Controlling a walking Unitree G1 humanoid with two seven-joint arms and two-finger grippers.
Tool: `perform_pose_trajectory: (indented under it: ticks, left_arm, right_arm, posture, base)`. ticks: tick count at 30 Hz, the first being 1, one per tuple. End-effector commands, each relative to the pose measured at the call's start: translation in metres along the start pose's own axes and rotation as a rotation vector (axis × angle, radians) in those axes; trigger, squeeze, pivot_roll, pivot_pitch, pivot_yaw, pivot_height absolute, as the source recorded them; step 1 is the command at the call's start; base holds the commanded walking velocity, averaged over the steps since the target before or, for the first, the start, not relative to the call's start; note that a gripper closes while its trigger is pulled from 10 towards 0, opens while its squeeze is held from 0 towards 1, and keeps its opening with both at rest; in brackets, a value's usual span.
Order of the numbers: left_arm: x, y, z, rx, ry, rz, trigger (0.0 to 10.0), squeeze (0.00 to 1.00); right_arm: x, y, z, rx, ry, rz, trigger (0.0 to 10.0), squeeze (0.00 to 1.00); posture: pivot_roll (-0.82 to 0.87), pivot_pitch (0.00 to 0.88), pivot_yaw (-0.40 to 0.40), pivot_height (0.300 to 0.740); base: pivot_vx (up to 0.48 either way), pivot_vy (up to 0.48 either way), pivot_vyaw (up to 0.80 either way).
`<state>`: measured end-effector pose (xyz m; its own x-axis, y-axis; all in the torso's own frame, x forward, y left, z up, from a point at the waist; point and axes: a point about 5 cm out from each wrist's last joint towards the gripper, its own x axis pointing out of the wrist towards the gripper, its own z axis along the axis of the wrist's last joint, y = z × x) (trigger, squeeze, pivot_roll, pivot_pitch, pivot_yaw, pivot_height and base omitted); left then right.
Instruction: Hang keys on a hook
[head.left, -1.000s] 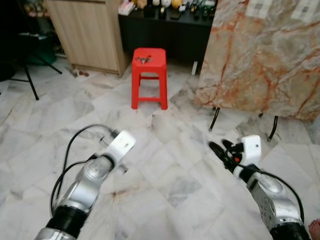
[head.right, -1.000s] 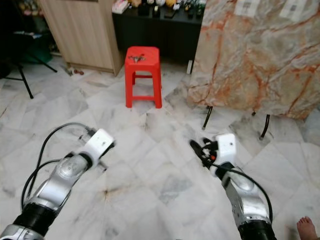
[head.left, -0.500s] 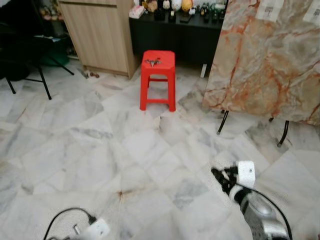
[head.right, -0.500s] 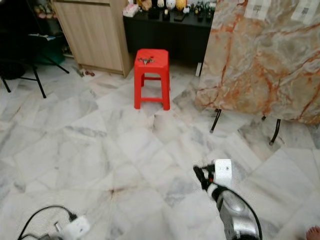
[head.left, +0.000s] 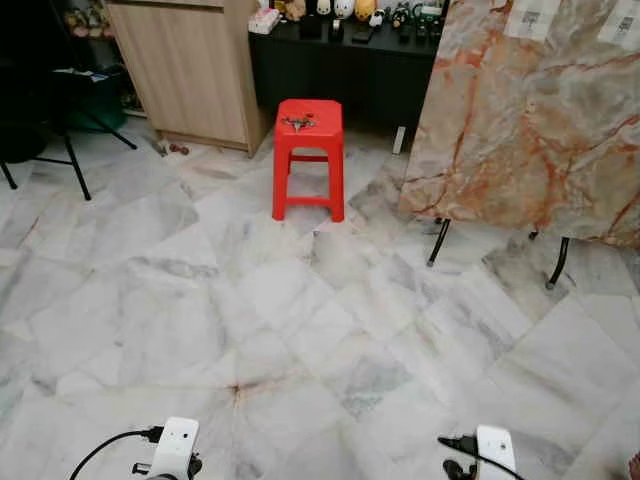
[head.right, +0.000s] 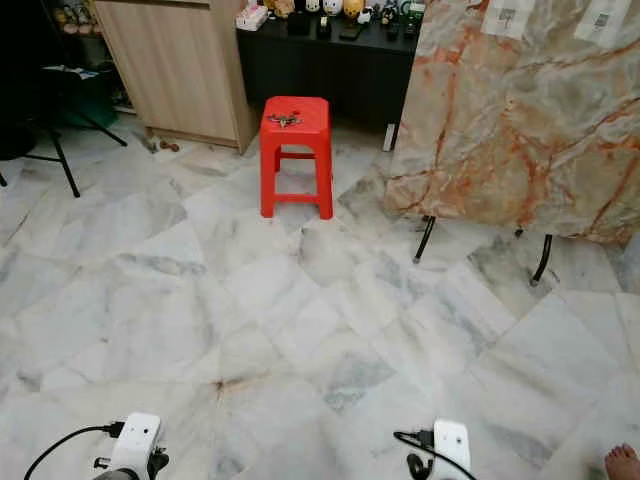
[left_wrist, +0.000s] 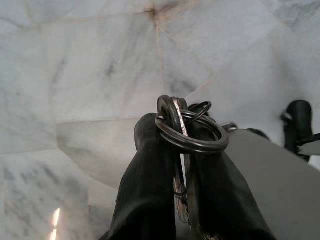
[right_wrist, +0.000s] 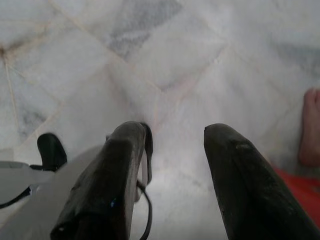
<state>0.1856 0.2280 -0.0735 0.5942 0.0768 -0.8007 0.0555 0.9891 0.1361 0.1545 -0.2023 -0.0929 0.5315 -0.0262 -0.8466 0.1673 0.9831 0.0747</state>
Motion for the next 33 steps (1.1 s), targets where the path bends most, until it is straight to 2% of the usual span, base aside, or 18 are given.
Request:
perform_pose_trajectory:
  ticks: [1, 7, 13, 19, 26, 33]
  left_arm:
    - [-0.001, -0.002, -0.006, -0.036, 0.015, 0.002, 10.0, 0.0]
    - [0.002, -0.006, 0.006, -0.041, -0.037, -0.001, 10.0, 0.0]
    - [0.002, -0.007, 0.004, -0.057, -0.023, 0.006, 10.0, 0.0]
    - [0.001, -0.007, -0.005, -0.071, 0.007, 0.003, 10.0, 0.0]
    - [-0.001, -0.005, -0.009, -0.112, -0.003, 0.005, 10.0, 0.0]
    - [-0.002, -0.004, -0.014, -0.091, 0.003, 0.011, 10.0, 0.0]
  right_arm:
    - [-0.001, -0.001, -0.007, 0.029, 0.011, -0.015, 10.0, 0.0]
    - [0.0, 0.0, -0.001, 0.064, -0.023, -0.011, 10.0, 0.0]
    - [-0.003, -0.019, 0.001, 0.062, -0.015, -0.041, 10.0, 0.0]
    - [-0.002, -0.014, -0.004, 0.062, 0.0, -0.043, 10.0, 0.0]
    - [-0.002, -0.009, -0.012, 0.066, 0.025, -0.037, 10.0, 0.0]
    - [-0.002, -0.006, -0.011, 0.063, 0.026, -0.028, 10.0, 0.0]
  posture:
    - [-0.13, 0.103, -0.026, 0.727]
    - [-0.14, 0.096, -0.021, 0.727]
    - [-0.14, 0.087, -0.022, 0.727]
    - [-0.15, 0.081, -0.02, 0.727]
    - [-0.15, 0.067, -0.018, 0.727]
    - [-0.15, 0.059, -0.012, 0.727]
  base:
    - [0.0, 0.0, 0.0]
    - [0.0, -0.148, 0.0]
    - [0.0, -0.349, 0.0]
    - [0.0, -0.052, 0.0]
    - [0.0, 0.0, -0.78]
    - [0.0, 0.0, -0.77]
